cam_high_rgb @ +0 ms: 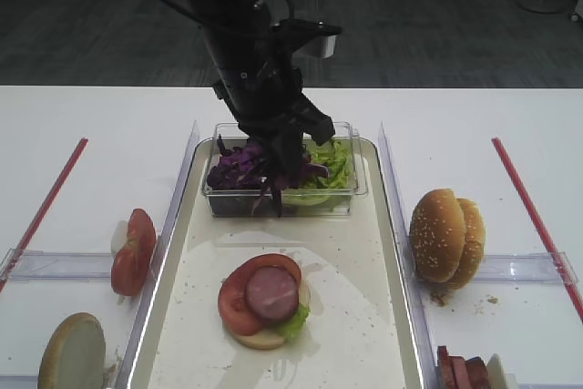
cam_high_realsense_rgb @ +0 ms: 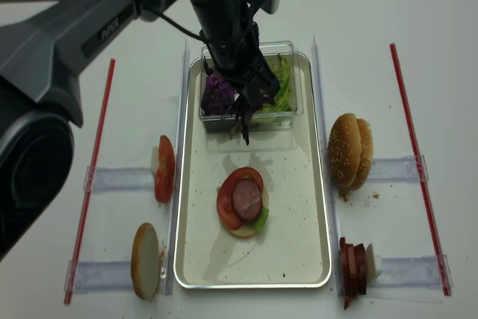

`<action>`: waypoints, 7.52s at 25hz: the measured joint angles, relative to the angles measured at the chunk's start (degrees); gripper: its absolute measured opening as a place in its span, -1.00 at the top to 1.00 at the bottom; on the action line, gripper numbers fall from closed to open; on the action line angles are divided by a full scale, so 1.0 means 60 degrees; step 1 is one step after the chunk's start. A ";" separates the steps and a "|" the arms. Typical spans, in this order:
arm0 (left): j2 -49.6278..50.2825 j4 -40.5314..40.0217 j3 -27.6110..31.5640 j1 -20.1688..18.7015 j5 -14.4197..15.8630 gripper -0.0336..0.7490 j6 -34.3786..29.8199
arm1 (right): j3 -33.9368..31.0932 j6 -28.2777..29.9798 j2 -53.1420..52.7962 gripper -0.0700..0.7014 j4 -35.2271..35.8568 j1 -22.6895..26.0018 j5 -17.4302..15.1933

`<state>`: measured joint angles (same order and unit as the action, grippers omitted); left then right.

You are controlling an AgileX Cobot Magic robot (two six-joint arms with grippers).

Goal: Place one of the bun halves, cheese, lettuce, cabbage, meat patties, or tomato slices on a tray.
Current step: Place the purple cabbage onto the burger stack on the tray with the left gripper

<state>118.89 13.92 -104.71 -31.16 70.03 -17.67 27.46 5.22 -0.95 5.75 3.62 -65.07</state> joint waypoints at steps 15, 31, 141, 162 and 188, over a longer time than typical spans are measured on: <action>-0.0318 -0.0117 0.0000 -0.0100 0.0035 0.86 0.0247 | 0.0000 -0.0017 0.0000 0.72 0.0000 0.0000 0.0000; -0.0984 -0.0241 0.0569 -0.0161 0.0068 0.86 0.0374 | 0.0000 -0.0017 0.0000 0.72 0.0000 0.0000 0.0000; -0.1842 -0.1172 0.4111 -0.1609 -0.1406 0.87 0.0676 | 0.0000 -0.0060 0.0000 0.72 0.0018 0.0000 0.0000; -0.1452 -0.1026 0.4111 -0.1609 -0.1021 0.87 0.0389 | 0.0000 -0.0060 0.0000 0.72 0.0018 0.0000 0.0000; -0.1452 -0.0738 0.4111 -0.1609 -0.1209 0.74 0.0157 | 0.0000 -0.0009 0.0000 0.72 0.0018 0.0000 0.0000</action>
<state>110.18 9.49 -80.04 -40.81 62.78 -16.72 27.46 5.17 -0.95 5.86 3.62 -65.07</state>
